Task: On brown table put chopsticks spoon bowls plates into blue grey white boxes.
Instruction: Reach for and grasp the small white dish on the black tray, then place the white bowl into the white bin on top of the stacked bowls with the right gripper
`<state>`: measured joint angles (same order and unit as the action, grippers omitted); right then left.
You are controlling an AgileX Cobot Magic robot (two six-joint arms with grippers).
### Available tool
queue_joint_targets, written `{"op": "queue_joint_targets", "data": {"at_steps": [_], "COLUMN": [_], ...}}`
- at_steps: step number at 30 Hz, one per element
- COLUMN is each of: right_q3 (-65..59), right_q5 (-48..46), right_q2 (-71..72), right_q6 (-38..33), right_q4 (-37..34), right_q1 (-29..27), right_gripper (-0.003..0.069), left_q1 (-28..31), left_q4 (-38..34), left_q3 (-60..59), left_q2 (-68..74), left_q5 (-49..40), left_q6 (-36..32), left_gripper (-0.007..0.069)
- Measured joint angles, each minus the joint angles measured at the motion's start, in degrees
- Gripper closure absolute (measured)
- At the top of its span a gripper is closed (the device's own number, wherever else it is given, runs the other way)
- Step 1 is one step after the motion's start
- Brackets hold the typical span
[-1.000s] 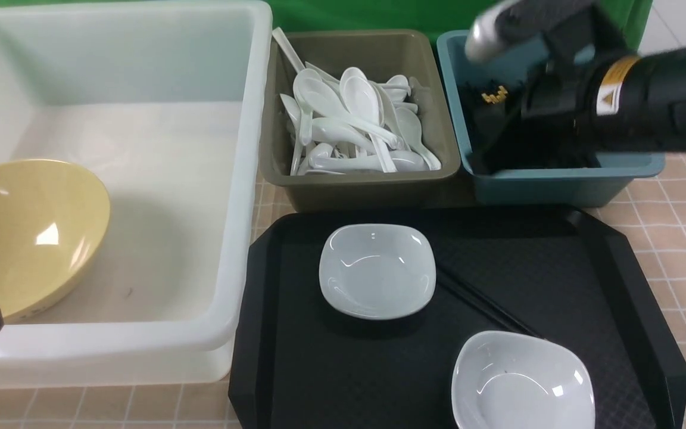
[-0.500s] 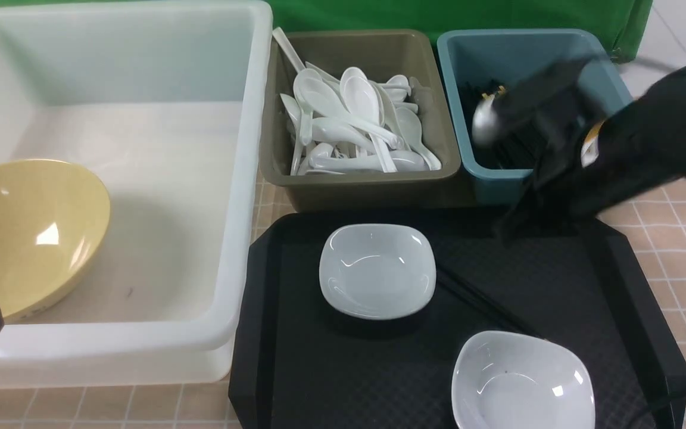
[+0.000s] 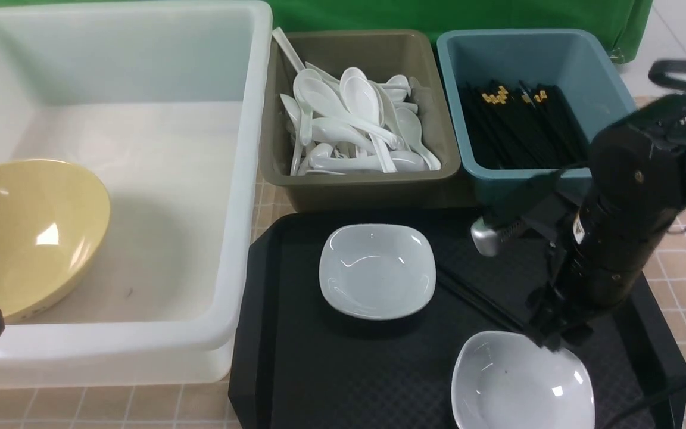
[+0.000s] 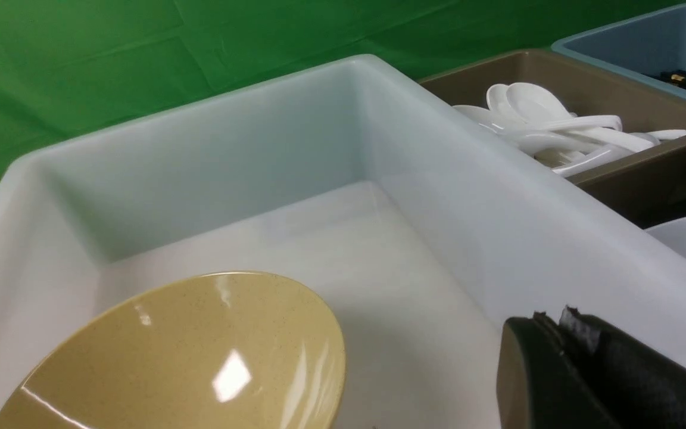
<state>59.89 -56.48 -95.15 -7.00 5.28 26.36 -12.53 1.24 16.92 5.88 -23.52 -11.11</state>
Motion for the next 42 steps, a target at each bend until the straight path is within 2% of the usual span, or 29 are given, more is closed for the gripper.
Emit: {"op": "queue_joint_targets", "data": {"at_steps": [5,10,13,17,24,25,26,27,30,36,40,42], "right_q3": [-7.25,-8.9,-8.72,-8.62,-8.57,-7.93,-7.82,-6.66,-5.02,-4.6,-3.3,1.21], "right_q5": [6.66,11.51,11.59,11.22,9.91,8.56,8.41,6.61,4.08,0.38,-0.64,-1.02], "right_q2": [0.0,-1.0,-1.59,-1.23,3.0,5.08,5.08,7.4,10.34,16.51,19.11,19.68], "right_q6": [0.05,-0.81,-1.19,-2.02,-2.8,-3.4,-3.4,-3.58,-3.79,-3.96,-3.99,-4.68], "right_q4": [-1.26,-8.11,-10.96,-12.47,-13.44,-13.64,-13.64,-13.52,-12.13,-10.34,-10.49,-13.49], "right_q1": [0.0,-0.06,-0.16,-0.54,-0.55,-0.55,-0.55,-0.55,-0.51,-0.51,-0.51,-0.51], "right_gripper": [0.0083,0.0099,0.016,0.0333,0.0442,0.0488,0.0494,0.0543,0.0583,0.0583,0.0583,0.0583], "left_q1": [0.0,0.0,0.0,0.0,0.0,0.0,0.0,0.0,0.0,0.0,0.0,0.0], "left_q4": [0.0,0.0,0.0,0.0,0.0,0.0,0.0,0.0,0.0,0.0,0.0,0.0], "left_q3": [0.0,0.0,0.0,0.0,0.0,0.0,0.0,0.0,0.0,0.0,0.0,0.0], "left_q2": [0.0,0.0,0.0,0.0,0.0,0.0,0.0,0.0,0.0,0.0,0.0,0.0], "left_q5": [0.07,0.14,0.07,0.02,0.02,0.02,0.02,0.02,0.02,0.02,0.07,0.24], "left_q6": [0.0,0.0,0.0,0.0,0.0,0.0,0.0,0.0,0.0,0.0,0.0,0.0], "left_gripper": [0.0623,0.0623,0.0623,0.0623,0.0623,0.0623,0.0623,0.0623,0.0623,0.0623,0.0623,0.0623]}}
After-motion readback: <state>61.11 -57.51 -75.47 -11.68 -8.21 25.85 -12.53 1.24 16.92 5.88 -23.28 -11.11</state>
